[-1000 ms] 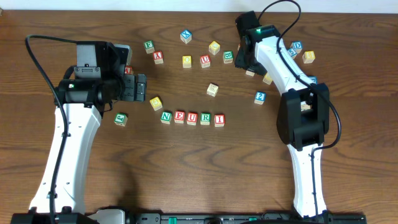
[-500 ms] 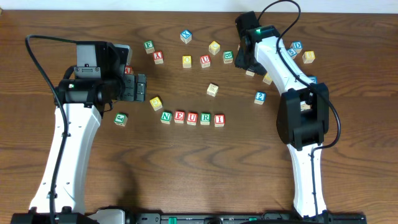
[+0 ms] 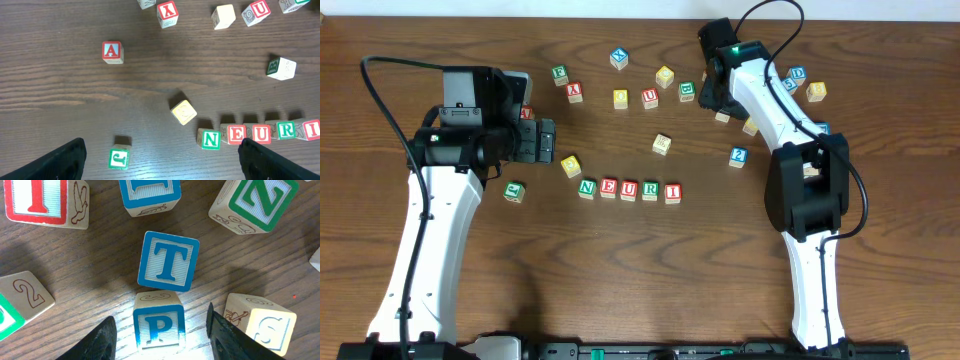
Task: Spell out NEURIPS
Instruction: 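Lower the right gripper around the blue P block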
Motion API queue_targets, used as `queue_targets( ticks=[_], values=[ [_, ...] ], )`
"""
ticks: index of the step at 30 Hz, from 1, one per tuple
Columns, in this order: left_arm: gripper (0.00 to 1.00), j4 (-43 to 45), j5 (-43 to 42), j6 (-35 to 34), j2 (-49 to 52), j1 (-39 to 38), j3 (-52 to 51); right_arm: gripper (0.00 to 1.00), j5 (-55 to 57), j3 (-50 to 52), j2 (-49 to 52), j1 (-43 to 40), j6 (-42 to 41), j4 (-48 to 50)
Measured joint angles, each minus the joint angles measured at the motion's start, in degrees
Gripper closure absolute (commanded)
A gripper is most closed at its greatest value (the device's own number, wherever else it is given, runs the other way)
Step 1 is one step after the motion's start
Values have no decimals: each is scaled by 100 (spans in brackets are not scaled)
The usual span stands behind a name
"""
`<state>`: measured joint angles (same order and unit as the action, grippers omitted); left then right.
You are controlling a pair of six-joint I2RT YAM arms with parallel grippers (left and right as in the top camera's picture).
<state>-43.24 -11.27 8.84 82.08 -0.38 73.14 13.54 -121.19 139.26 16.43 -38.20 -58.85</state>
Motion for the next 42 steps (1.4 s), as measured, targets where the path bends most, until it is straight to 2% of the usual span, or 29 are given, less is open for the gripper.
queue_targets(
  ticks=[30, 32, 34, 42],
  values=[
    [4, 0, 0, 0, 0, 0, 0, 48, 17, 98, 0, 0, 11, 262],
    [4, 0, 0, 0, 0, 0, 0, 57, 17, 98, 0, 0, 11, 260],
    [4, 0, 0, 0, 0, 0, 0, 62, 17, 98, 0, -2, 15, 267],
    [4, 0, 2, 0, 0, 0, 0, 62, 20, 98, 0, 0, 35, 262]
  ],
)
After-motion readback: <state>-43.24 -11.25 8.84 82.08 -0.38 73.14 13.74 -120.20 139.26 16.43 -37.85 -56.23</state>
